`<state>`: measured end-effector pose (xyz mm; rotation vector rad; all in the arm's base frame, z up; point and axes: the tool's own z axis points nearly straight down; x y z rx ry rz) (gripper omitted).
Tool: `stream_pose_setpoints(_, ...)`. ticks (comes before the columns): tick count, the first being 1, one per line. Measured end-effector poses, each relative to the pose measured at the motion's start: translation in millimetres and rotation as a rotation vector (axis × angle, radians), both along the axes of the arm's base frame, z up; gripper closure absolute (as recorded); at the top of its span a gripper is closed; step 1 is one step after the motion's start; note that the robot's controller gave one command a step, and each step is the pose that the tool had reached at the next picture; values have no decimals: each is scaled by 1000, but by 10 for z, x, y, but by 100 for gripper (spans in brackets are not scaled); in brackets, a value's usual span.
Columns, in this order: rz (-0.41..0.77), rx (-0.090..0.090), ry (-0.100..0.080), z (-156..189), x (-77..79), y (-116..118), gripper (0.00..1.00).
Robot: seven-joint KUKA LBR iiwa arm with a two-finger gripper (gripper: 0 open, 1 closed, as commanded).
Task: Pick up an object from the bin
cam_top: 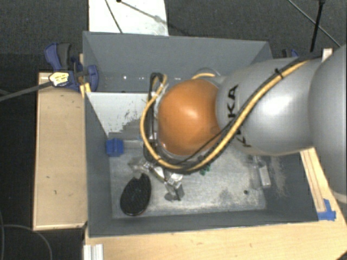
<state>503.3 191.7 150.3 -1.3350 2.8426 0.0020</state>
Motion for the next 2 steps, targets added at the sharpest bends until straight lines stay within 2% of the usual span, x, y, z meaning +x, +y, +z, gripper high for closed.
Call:
stream_pose_setpoints(1,400,1,1,-742,-43,180,0)
stream_pose_setpoints(2,393,0,-3,-722,-25,174,100)
